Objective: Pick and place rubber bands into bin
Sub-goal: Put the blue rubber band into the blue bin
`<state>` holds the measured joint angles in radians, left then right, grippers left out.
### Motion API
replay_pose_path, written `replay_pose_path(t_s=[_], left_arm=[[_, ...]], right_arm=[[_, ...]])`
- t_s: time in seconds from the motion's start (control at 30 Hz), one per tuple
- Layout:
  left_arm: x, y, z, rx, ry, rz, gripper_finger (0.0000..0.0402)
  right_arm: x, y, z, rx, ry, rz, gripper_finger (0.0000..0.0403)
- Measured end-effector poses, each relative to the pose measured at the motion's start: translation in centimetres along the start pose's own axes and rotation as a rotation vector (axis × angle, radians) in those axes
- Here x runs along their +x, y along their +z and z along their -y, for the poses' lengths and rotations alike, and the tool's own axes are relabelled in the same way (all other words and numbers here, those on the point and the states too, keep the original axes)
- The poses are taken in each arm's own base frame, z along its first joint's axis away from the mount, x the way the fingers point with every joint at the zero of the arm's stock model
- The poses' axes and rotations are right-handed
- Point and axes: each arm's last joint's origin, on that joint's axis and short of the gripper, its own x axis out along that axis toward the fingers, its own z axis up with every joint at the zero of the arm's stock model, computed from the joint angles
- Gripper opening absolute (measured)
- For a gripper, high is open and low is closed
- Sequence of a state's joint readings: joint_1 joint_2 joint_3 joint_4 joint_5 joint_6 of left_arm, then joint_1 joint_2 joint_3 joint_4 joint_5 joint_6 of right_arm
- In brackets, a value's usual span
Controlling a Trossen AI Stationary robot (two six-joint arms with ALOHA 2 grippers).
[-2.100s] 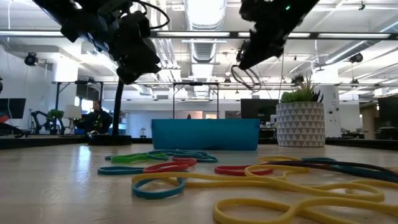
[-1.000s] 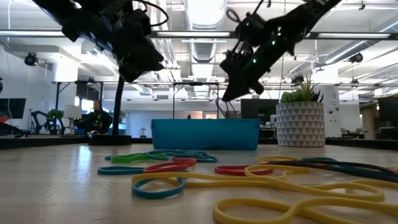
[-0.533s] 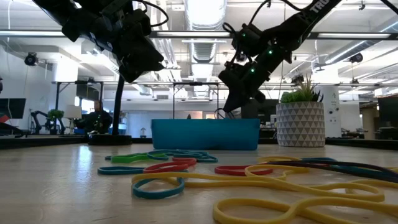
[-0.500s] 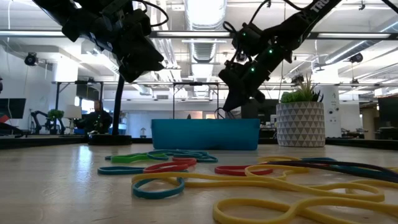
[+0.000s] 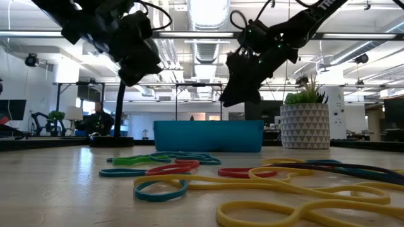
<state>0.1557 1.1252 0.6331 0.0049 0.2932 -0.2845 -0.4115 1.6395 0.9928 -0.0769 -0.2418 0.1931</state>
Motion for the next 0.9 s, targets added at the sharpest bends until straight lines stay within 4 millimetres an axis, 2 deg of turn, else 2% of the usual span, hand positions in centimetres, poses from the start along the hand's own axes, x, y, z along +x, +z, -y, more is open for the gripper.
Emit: replay_pose_path(t_s=[0.07, 0.23, 0.43, 0.63, 0.73, 0.9], left_arm=[[0.0, -0.6, 0.2, -0.007, -0.028, -0.061, 0.0114], [0.2, -1.9, 0.9, 0.009, -0.040, -0.173, 0.0114], [0.3, -2.1, 1.1, -0.005, 0.051, -0.170, 0.0114], [0.5, -2.4, 2.0, 0.072, 0.013, -0.176, 0.0114], [0.6, -2.4, 2.7, 0.125, -0.023, -0.165, 0.0114], [1.4, -2.7, 3.2, 0.142, -0.049, -0.175, 0.0114]], right_arm=[[-0.3, -0.2, -1.0, -0.027, 0.084, -0.028, 0.0149], [-1.5, -0.8, -4.3, -0.134, 0.167, -0.078, 0.0144], [-2.8, -1.8, -8.5, -0.191, 0.257, -0.104, 0.0129], [-4.4, -2.9, -12.3, -0.245, 0.347, -0.121, 0.0118], [-5.3, -3.7, -13.8, -0.267, 0.334, -0.137, 0.0114], [-6.1, -5.1, -15.1, -0.284, 0.245, -0.184, 0.0109]])
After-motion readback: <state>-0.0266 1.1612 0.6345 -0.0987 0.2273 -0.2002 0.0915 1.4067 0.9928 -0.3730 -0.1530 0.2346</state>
